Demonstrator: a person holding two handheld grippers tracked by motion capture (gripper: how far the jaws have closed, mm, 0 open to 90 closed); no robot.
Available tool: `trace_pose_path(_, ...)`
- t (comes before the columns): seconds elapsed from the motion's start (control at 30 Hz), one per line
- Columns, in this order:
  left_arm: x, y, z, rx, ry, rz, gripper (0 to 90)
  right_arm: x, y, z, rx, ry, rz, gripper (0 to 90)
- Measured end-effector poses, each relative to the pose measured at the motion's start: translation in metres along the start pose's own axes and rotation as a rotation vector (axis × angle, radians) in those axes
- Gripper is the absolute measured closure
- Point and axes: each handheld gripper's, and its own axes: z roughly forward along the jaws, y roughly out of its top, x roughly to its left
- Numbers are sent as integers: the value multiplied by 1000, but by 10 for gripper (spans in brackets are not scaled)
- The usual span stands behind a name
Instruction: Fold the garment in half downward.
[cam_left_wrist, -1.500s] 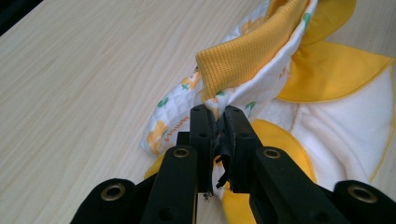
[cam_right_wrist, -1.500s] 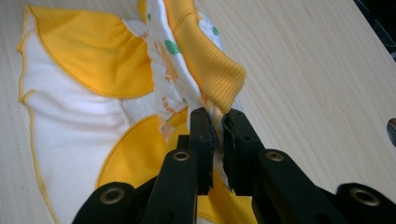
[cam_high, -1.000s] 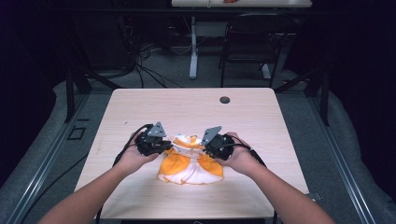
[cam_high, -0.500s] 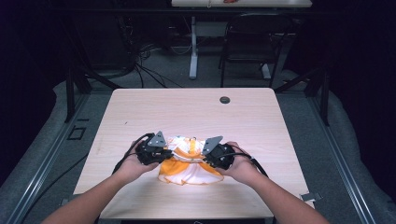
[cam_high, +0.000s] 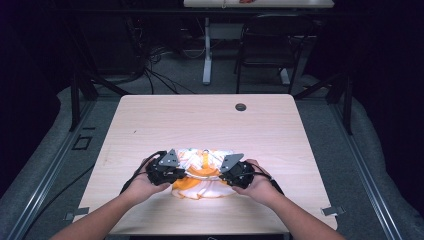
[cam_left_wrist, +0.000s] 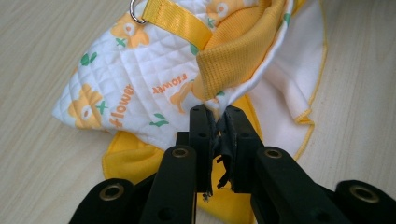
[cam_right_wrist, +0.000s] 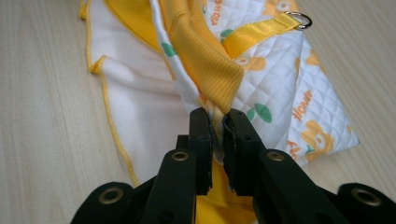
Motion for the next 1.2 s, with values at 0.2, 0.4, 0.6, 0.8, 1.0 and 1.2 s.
trace_pose_path(0.2,-6,-5,2,3,-16,-3,823,6,-6,3,-13,4,5,812)
trace_pose_path(0.4,-15,-12,4,6,-44,-3,812,10,-13,6,-12,10,17,799)
trace_pose_path(0.6,-22,-22,10,13,-84,-16,779,15,-19,9,-10,19,23,764)
trace_pose_path(0.8,-27,-28,5,-15,-109,-44,747,19,-23,3,-30,40,53,691)
trace_pose_path(1.0,-27,-21,-11,-80,-120,-44,695,17,-26,-16,-58,50,75,655)
trace_pose_path(1.2,-17,-8,-17,-116,-82,-68,672,8,-25,-29,-115,19,121,652)
